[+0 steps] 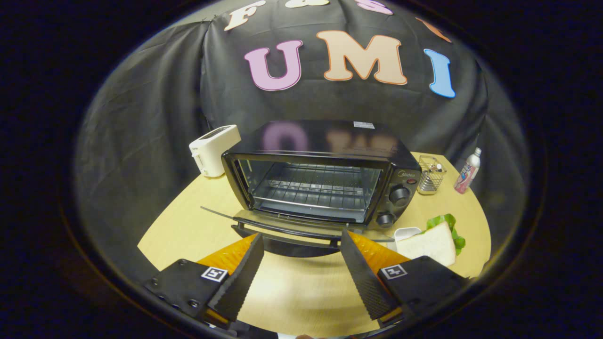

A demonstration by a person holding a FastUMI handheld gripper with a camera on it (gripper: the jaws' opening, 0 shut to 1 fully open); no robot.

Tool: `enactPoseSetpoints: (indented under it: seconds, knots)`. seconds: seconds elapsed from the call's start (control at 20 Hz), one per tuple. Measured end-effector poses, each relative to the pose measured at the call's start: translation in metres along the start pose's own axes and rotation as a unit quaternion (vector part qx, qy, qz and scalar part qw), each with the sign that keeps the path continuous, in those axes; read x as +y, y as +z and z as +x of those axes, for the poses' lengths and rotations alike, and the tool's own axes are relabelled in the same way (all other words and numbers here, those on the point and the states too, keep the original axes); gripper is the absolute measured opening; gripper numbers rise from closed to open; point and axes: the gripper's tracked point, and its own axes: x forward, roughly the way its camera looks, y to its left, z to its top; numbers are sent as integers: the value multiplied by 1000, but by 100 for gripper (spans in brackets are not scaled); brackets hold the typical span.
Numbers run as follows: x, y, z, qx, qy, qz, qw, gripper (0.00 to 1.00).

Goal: Open the toaster oven, put the food inside, and close the toaster oven door.

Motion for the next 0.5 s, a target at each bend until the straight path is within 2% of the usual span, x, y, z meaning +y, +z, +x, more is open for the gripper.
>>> enactPoseSetpoints:
  seconds: [0.5]
  knots:
    - [1,-55,-5,64,7,44,997,99]
